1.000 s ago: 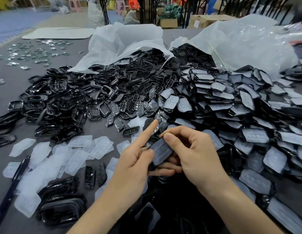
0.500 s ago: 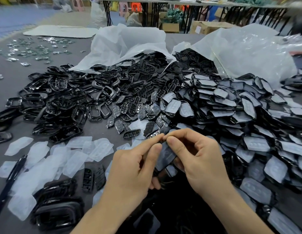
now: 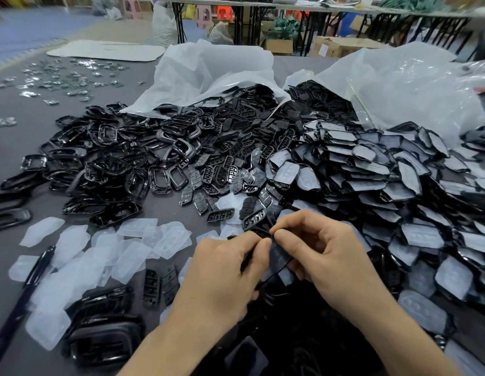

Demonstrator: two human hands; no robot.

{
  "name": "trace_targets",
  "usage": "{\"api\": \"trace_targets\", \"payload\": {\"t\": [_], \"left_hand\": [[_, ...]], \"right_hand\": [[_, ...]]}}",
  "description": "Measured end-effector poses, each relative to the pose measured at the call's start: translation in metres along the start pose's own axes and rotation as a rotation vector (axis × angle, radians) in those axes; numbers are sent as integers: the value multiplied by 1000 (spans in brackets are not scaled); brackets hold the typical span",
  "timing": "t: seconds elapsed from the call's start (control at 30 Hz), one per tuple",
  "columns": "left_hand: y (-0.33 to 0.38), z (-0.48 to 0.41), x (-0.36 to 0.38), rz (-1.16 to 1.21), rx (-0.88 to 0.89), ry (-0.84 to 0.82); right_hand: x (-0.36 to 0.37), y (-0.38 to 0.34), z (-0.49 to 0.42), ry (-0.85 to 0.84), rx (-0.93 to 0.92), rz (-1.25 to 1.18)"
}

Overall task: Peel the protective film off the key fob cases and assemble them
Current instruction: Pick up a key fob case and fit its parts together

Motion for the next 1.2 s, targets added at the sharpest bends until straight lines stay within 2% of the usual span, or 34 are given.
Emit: {"api": "trace_targets", "payload": {"t": [0.13, 0.33, 0.5, 0.6, 0.73, 1.0, 1.2], "left_hand": [[-1, 1, 3, 27, 25, -25], [-5, -1, 0, -58, 78, 80], [-8, 0, 8, 48, 75, -28], [-11, -1, 14, 196, 31, -94], [-14, -1, 17, 257, 10, -132], [-19, -6, 9, 255, -8, -116], [-14, -4, 11, 237, 69, -130]], "right_hand": [[2, 6, -1, -44, 102, -89], [1, -1, 0, 2, 11, 10], [-15, 1, -1, 103, 39, -75], [-13, -2, -1, 83, 17, -31], [-11, -4, -1, 71, 4, -30], [-3, -9, 1, -19, 11, -35], [-6, -4, 0, 29, 67, 14]]}}
Point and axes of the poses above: each hand's wrist, its own z-axis away from the middle knuckle, its own x-axis out of the palm, y = z × x, the point moved 9 cm from there along -z, towards the middle knuckle, and after that the axes turned 14 degrees about -z, right-handed, at the moved point
